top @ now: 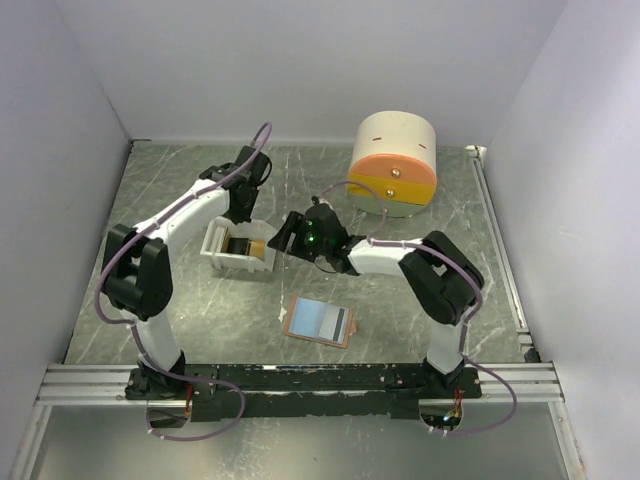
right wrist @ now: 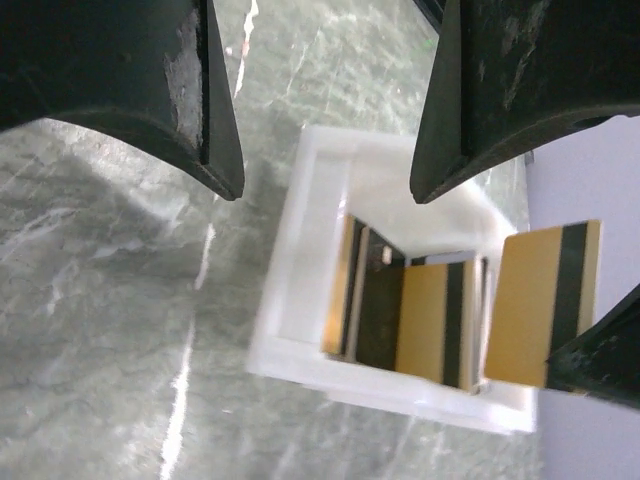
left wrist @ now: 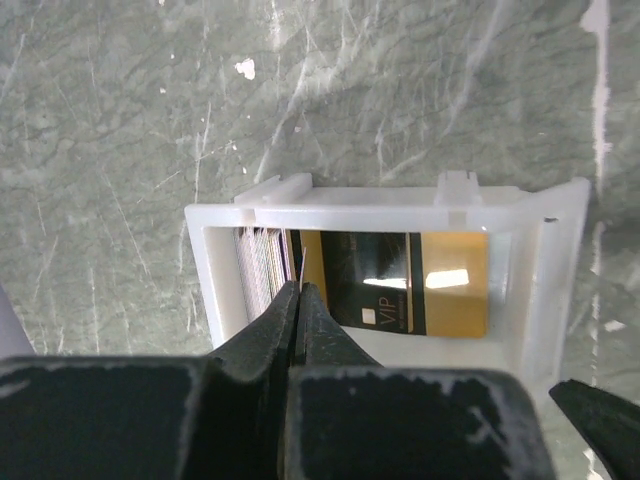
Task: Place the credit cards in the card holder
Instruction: Pick up the credit card from the storage box.
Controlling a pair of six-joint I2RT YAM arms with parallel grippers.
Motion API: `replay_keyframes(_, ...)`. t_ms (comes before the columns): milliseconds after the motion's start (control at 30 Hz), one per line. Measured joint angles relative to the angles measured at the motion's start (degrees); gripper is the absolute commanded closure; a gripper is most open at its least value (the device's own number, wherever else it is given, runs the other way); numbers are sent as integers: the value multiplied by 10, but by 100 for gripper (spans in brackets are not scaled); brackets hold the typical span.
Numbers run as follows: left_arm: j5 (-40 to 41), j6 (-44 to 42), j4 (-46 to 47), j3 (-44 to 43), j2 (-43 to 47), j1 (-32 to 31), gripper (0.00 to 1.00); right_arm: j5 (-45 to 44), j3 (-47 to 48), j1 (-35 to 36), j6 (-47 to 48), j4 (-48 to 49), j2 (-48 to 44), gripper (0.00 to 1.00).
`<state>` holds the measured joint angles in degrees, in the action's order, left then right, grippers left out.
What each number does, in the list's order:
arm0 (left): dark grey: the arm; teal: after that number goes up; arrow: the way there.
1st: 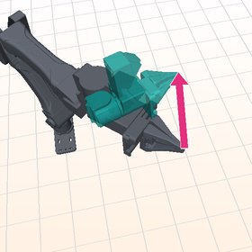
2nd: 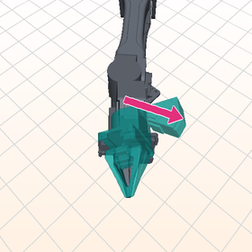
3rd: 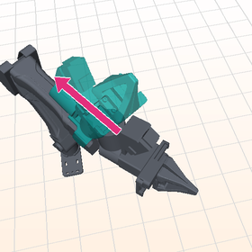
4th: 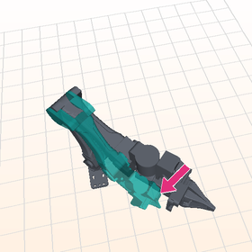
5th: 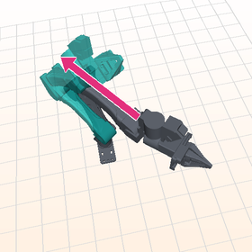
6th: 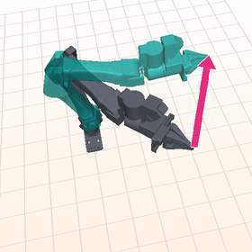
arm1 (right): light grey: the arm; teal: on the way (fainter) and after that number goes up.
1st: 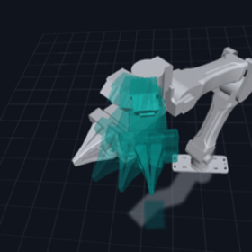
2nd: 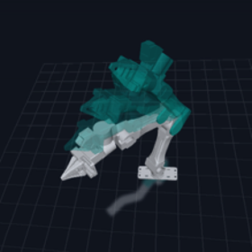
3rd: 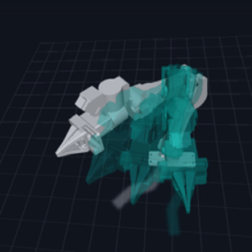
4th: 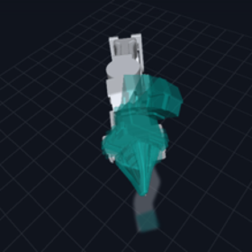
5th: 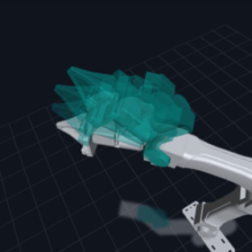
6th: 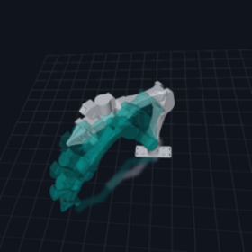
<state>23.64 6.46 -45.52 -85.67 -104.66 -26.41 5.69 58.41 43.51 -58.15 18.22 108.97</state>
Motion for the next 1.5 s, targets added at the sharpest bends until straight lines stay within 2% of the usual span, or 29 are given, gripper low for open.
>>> replay_keyframes(167,-34,17,3,1,54,0,93,23,0,-3,63,-32,-75,30)
replay_keyframes(300,-89,35,25,19,121,1,93,44,-29,-3,113,-35,-150,33)
replay_keyframes(467,-192,66,63,70,209,1,93,74,-100,-5,141,-30,-254,49)
replay_keyframes(800,-451,182,206,236,361,3,93,116,-222,-8,106,8,-421,53)
replay_keyframes(933,-545,244,285,291,396,3,93,116,-254,-10,73,33,-476,52)
replay_keyframes(1133,-646,345,400,363,426,3,93,117,-273,-12,28,61,-507,51)
replay_keyframes(1433,-701,435,497,418,439,3,93,139,-282,-14,2,110,-508,78)
replay_keyframes(1500,-705,442,504,423,439,3,93,143,-287,-14,0,118,-508,87)
